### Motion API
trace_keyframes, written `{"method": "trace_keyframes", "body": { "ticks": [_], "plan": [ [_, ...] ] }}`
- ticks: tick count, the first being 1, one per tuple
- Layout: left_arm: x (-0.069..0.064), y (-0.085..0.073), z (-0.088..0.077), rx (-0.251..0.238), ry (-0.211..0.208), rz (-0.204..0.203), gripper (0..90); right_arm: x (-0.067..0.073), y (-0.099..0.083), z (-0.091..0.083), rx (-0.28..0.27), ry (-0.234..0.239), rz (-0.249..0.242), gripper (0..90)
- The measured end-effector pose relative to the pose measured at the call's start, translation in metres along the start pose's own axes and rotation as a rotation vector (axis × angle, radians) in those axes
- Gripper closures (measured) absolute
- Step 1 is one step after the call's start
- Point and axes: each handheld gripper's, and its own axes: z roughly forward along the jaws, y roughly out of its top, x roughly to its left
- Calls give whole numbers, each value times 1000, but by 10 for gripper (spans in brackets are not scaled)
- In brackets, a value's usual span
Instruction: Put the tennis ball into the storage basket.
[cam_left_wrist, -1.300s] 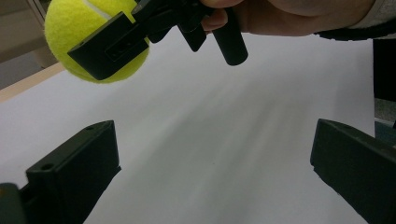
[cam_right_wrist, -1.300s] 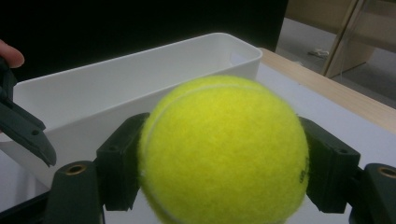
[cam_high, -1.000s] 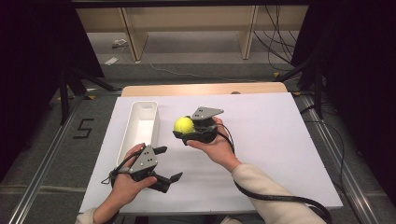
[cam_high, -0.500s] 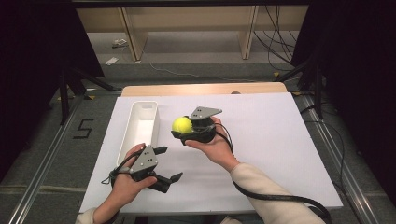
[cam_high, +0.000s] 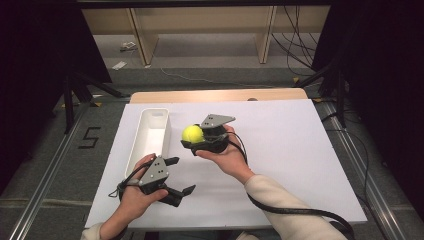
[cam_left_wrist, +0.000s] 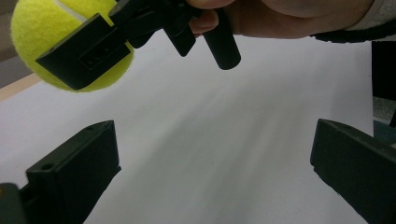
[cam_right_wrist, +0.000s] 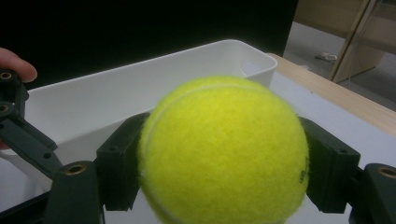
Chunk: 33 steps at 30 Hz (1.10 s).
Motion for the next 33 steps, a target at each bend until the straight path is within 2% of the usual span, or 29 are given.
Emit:
{"method": "trace_keyframes", "body": {
  "ticks": [33],
  "plan": [
    [-1,1,0,-2,0,5,7,3,9,7,-12,12,-5,267]
  ]
}}
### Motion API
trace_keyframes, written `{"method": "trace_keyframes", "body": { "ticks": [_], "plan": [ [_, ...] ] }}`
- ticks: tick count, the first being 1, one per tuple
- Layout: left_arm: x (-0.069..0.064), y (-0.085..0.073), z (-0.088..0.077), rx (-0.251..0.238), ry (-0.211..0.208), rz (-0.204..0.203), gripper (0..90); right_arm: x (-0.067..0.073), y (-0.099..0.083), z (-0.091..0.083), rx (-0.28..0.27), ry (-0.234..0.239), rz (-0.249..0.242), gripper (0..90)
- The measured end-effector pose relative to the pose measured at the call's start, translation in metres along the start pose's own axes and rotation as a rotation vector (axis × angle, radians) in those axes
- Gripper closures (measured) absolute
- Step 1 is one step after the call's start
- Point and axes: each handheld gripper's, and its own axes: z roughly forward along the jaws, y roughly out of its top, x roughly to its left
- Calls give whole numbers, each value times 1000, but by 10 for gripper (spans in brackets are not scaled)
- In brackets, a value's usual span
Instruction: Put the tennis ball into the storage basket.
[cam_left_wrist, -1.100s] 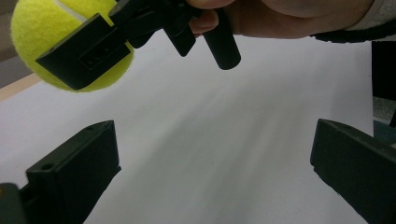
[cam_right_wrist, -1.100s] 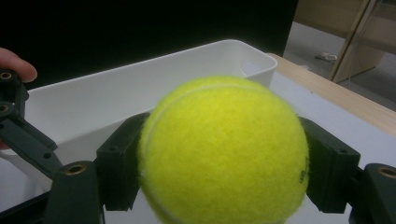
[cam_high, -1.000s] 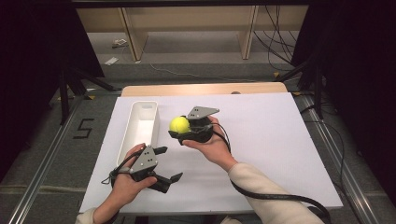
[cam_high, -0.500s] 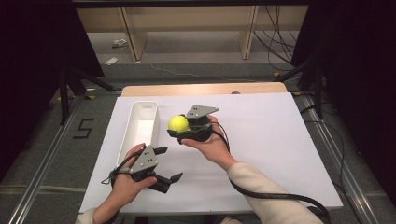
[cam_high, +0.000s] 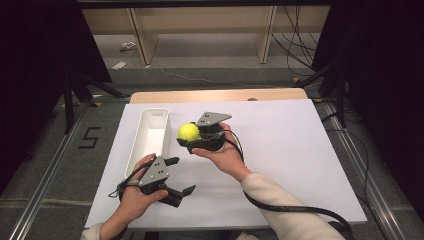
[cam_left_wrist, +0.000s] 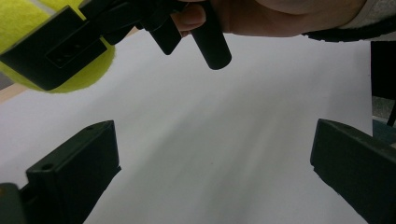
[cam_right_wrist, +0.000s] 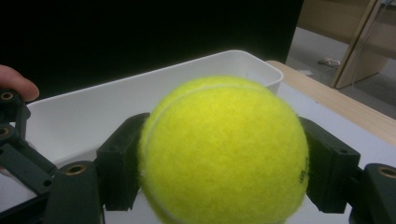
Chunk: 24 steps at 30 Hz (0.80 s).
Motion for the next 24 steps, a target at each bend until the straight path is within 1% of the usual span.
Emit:
{"method": "trace_keyframes", "body": {
  "ticks": [7,11,14,20,24],
  "plan": [
    [0,0,0,0,1,0,7,-1,4,2,3,-2,0,267],
    [0,0,0,1,2,0,6,-1,8,4,-2,-2,-8,267],
    [0,0,-1,0,1,0,7,-1,11,7,6,5,-14,267],
    [0,0,-1,-2,1,2,7,3,19,15,5,18,-19,268],
    [-1,0,-1,-2,-1,4,7,6,22,22,9,29,-23,268]
  ]
}}
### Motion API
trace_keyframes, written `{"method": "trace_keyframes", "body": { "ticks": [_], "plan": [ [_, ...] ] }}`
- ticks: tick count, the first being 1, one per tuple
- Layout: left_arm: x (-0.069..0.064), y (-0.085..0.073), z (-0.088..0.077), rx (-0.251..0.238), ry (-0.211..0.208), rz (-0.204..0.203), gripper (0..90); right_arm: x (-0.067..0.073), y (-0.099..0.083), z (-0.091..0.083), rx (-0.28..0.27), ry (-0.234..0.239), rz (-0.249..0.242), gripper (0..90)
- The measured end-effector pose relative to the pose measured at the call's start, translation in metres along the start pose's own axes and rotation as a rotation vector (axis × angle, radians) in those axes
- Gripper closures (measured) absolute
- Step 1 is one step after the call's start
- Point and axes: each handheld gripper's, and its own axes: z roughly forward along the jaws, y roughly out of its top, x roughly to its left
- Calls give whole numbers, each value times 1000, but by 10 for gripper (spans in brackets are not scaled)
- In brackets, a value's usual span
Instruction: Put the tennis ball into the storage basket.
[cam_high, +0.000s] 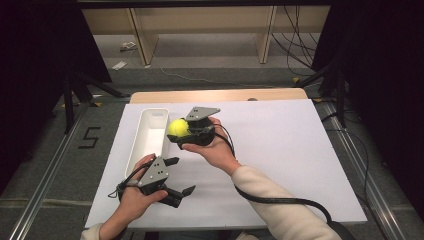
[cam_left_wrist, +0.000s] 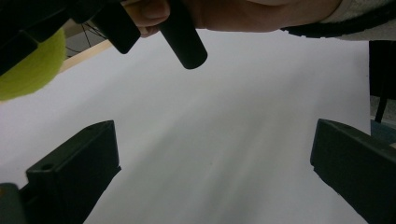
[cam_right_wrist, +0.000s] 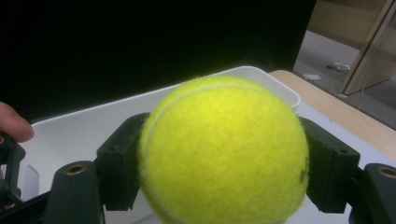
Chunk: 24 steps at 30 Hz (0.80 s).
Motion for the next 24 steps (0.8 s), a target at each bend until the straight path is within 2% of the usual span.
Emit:
{"method": "trace_keyframes", "body": {
  "ticks": [24],
  "plan": [
    [0,0,0,2,-4,0,7,1,17,22,31,39,-22,267]
  ]
}}
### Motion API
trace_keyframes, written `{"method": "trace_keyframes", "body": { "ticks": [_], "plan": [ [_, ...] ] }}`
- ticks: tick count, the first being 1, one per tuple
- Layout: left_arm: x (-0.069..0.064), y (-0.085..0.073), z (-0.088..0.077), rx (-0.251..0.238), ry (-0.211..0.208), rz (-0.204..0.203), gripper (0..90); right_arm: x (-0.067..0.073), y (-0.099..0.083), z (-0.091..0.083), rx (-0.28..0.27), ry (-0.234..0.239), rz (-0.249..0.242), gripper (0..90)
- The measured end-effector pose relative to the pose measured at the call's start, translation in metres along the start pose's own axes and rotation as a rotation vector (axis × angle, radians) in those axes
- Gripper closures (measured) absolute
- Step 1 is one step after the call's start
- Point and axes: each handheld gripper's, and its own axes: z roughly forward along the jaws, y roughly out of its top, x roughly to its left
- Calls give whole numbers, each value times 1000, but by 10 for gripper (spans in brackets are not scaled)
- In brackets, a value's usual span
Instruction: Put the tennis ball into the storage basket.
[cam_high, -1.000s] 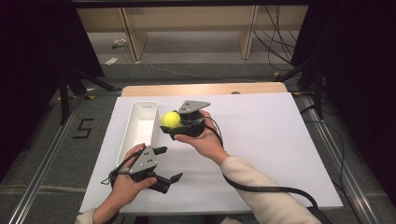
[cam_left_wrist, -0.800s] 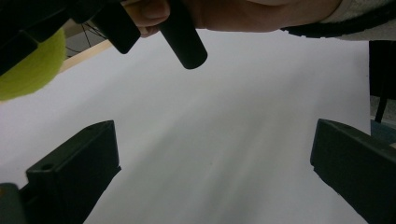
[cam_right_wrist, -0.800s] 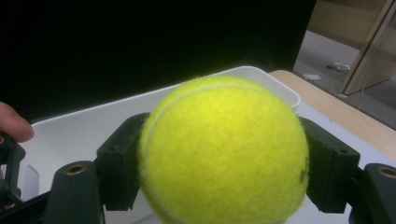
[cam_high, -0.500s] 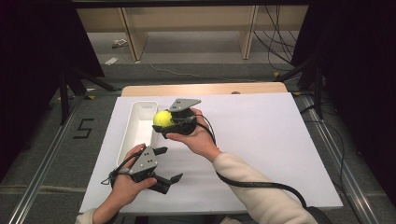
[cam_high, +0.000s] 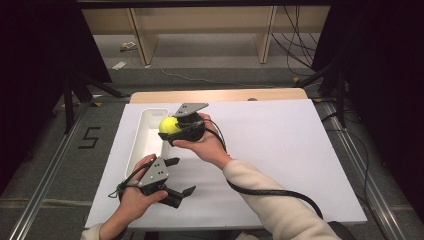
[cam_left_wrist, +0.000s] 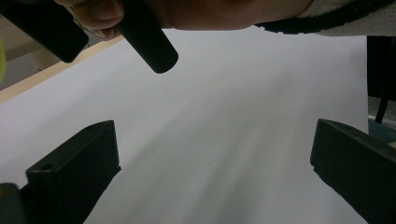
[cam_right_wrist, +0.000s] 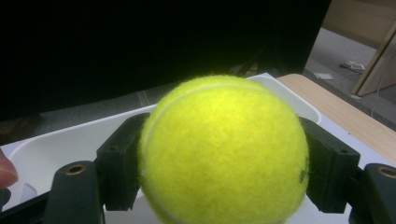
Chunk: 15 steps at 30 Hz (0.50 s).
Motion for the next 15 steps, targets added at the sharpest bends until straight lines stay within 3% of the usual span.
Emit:
{"method": "trace_keyframes", "body": {
  "ticks": [15],
  "plan": [
    [-1,0,0,0,-8,-4,7,3,11,18,33,38,-31,267]
  ]
}}
